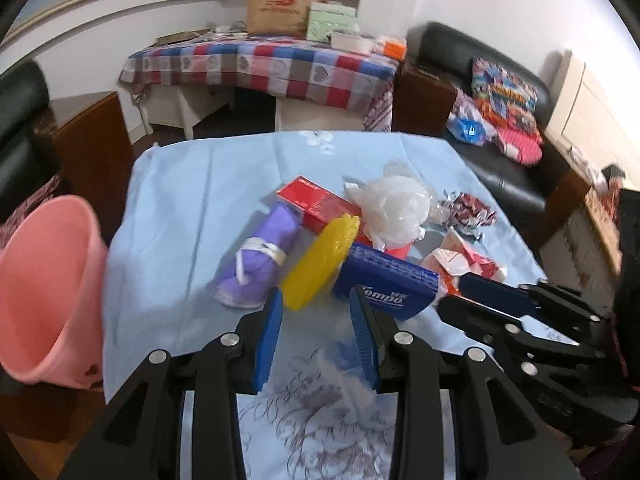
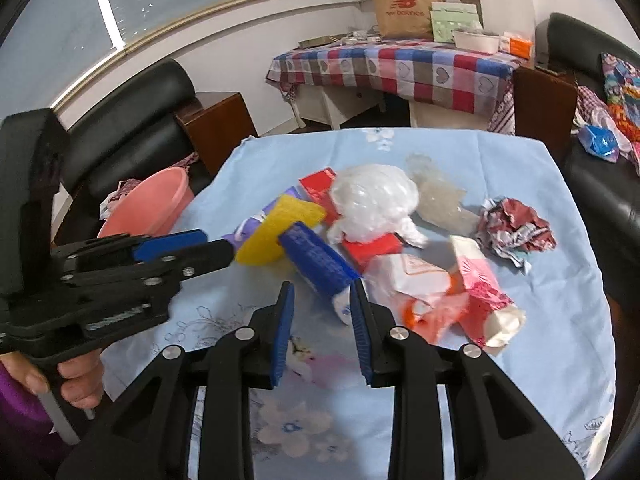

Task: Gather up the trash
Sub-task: 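Move both tools back from the bucket to the trash pile, then grasp a yellow foam mesh with the left tool while the right tool grasps the blue Tempo tissue pack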

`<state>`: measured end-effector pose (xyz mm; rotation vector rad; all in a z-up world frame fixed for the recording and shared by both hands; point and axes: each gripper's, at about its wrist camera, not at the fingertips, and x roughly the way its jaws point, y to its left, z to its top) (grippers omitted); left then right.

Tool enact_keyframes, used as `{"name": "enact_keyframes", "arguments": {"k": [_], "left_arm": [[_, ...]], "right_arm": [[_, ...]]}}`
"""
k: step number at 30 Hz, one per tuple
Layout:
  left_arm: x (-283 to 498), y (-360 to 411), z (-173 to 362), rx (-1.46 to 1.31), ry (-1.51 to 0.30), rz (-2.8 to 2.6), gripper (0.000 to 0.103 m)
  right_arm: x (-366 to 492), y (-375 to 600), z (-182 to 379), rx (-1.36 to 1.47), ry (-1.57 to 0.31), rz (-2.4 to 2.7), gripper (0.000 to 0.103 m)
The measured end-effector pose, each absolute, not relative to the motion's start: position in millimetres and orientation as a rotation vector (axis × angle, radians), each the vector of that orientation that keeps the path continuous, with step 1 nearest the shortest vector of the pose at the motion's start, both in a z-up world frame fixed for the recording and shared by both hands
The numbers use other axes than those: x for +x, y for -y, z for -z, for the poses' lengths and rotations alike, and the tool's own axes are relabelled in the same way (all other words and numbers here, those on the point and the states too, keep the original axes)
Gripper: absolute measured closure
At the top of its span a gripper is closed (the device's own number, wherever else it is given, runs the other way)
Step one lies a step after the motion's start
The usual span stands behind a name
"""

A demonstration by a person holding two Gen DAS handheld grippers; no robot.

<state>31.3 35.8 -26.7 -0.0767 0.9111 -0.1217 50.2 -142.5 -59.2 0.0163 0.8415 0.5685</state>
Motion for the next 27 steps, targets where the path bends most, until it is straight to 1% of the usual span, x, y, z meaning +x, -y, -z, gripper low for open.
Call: {"name": "enact_keyframes", "arguments": {"k": [1, 2, 13, 14, 16, 18, 19, 21, 27], "left_arm": [[36.1, -34.3, 29.4, -0.066, -0.917, 0.117, 0.069], [41.0, -32.8, 33.2, -0.052, -0.923, 0.108, 0.069], [58.0, -22.5, 52.4, -0.018, -0.943, 0.106, 0.070], [59.1, -22.9, 54.6, -0.022, -0.948, 0.102, 0.072], [59.2, -22.5, 57.1, -0.024, -0.950, 0.096, 0.079], [59.5, -23.0, 59.3, -0.027, -0.956, 0.098, 0.090], [59.1, -23.6, 59.7, -0.030, -0.955, 0.096, 0.093], [56.8, -24.0, 57.9, -0.036, -0.945, 0.095, 0.095], [41.1, -33.3, 42.7, -0.103, -0.912, 0.109, 0.095]], "right_arm": [[49.2, 143.6, 59.2, 0.018, -0.841, -0.568, 0.062], [48.7, 145.7, 59.3, 0.023, -0.838, -0.570, 0.057], [57.8, 144.9, 60.5, 0.002, -0.836, -0.600, 0.056], [58.4, 143.9, 60.5, -0.001, -0.836, -0.601, 0.056], [59.4, 142.9, 61.0, -0.006, -0.835, -0.603, 0.056], [60.2, 143.0, 61.9, -0.010, -0.837, -0.602, 0.056], [60.6, 143.0, 62.4, -0.011, -0.839, -0.600, 0.056], [61.4, 142.4, 63.4, -0.013, -0.842, -0.599, 0.056], [64.9, 132.5, 66.1, -0.051, -0.844, -0.611, 0.056]]}}
